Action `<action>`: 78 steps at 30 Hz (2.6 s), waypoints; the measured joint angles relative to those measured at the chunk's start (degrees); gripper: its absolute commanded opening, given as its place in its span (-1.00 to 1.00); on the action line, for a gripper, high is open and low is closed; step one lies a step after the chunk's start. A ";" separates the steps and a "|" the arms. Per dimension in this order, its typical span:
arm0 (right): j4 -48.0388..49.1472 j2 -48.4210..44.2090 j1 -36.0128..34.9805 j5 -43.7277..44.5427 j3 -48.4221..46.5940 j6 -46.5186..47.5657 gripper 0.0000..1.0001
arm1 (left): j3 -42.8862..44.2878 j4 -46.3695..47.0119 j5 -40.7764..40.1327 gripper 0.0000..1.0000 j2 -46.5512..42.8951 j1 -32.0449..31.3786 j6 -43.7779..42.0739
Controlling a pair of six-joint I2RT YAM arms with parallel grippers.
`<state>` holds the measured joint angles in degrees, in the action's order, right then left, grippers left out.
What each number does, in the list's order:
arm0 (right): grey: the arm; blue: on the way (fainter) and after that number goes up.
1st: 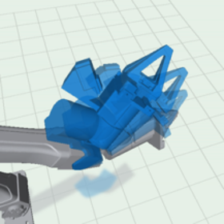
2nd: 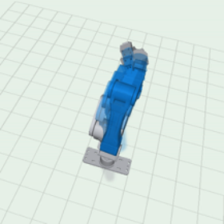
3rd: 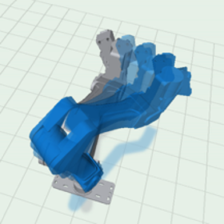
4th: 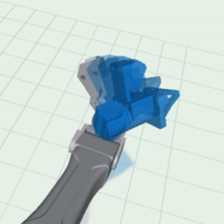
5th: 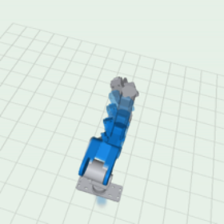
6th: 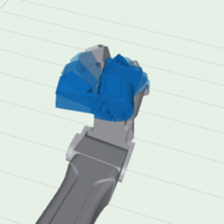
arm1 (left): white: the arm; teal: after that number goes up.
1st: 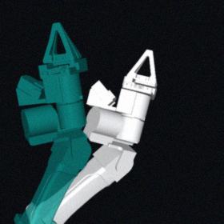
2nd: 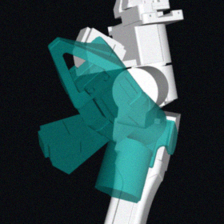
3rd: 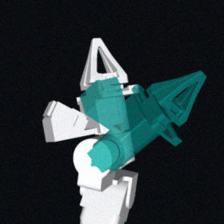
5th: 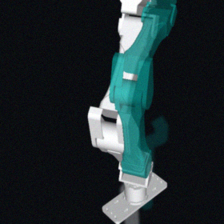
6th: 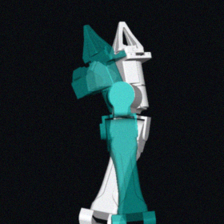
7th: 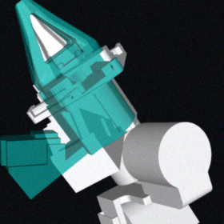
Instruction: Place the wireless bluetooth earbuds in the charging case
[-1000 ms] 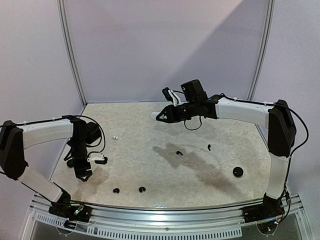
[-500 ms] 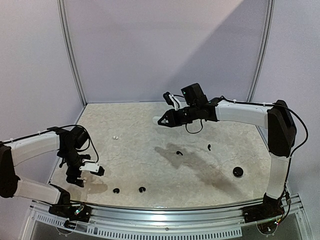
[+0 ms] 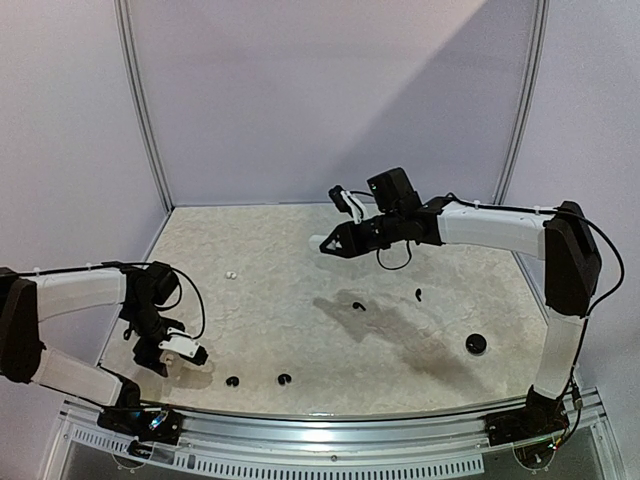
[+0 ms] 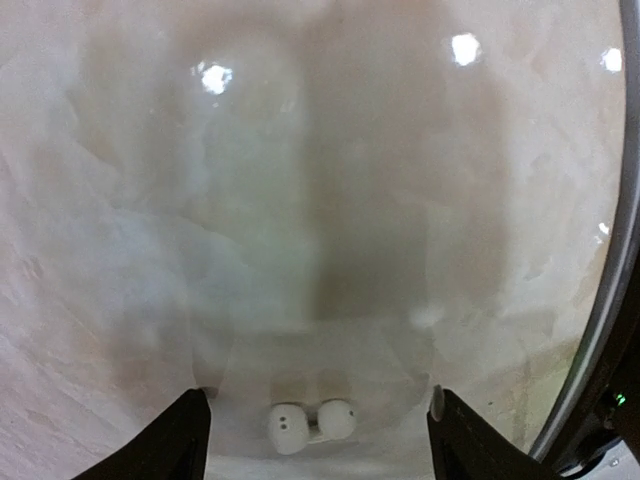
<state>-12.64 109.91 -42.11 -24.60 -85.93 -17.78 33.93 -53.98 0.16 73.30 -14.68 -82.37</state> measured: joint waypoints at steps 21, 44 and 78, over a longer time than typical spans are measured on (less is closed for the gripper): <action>-0.44 0.00 0.00 0.07 0.11 1.62 -1.00 | 0.48 2.36 -2.60 -0.06 2.25 2.93 -0.68; -3.74 -0.87 2.58 2.47 1.01 2.36 -1.00 | 18.64 -1.18 1.03 -0.45 13.29 -5.40 -0.02; -3.67 -12.39 8.00 6.36 13.40 2.67 -1.00 | 23.37 -8.61 -4.76 0.29 23.89 -3.19 43.30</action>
<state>-16.32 97.51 -34.11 -18.24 -72.53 -15.11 57.30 -62.59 -4.60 97.19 -17.87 -39.07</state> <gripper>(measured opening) 0.222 0.707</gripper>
